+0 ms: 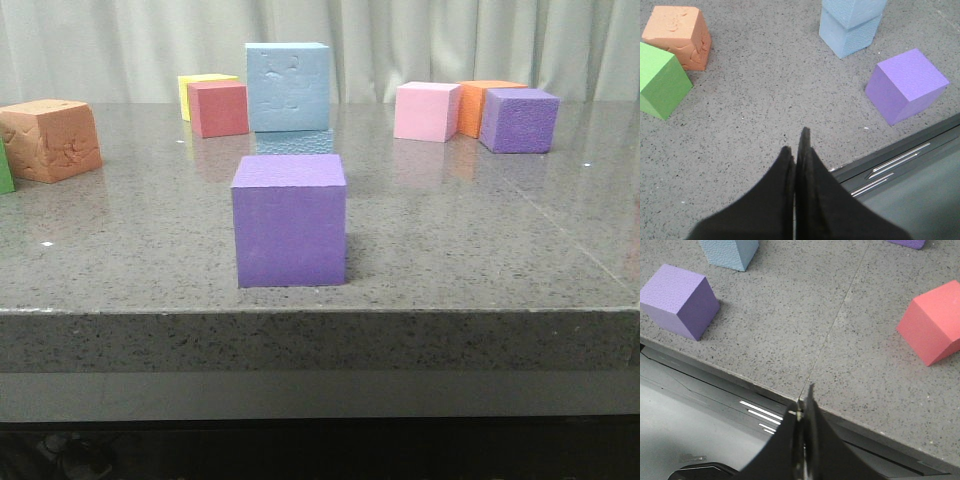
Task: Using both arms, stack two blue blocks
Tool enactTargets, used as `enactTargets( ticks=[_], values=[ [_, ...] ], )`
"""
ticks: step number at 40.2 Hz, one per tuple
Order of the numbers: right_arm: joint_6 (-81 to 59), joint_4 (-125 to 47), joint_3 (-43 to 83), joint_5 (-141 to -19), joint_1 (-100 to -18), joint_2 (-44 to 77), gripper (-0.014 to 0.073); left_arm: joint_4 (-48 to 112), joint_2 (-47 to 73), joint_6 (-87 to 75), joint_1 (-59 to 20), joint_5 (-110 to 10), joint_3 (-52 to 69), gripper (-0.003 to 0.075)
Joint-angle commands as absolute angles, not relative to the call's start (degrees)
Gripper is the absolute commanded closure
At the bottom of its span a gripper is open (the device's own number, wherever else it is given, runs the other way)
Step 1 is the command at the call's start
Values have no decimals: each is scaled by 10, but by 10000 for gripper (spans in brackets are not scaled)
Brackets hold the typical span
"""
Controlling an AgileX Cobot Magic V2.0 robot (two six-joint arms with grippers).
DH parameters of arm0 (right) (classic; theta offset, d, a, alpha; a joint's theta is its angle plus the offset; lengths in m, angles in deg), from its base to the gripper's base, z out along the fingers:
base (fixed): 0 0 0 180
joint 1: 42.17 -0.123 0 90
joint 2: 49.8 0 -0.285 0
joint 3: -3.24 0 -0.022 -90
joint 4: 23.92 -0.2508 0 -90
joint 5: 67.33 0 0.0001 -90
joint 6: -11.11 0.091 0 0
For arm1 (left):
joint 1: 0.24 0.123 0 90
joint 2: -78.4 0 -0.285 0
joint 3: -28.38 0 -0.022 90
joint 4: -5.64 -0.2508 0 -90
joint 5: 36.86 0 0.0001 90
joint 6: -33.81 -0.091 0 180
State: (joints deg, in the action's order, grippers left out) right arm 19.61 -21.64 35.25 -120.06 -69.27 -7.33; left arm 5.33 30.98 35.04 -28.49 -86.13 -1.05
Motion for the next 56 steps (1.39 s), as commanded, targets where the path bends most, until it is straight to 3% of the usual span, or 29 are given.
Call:
enactTargets(
  ticks=[1,10,20,29,56],
  values=[
    [195,-206,338,-1169,-690,-73,663,52,310,357,-287,-817,4,738],
    [195,-206,338,-1169,-690,-73,663,40,384,355,-226,-757,-71,738],
    [195,-206,338,-1169,-690,-73,663,47,563,353,-96,-519,-315,738],
    [195,-206,338,-1169,-690,-73,663,75,668,353,-56,-403,-456,738],
    [195,-206,338,-1171,-690,-73,663,79,723,353,-44,-369,-513,738]
  ],
)
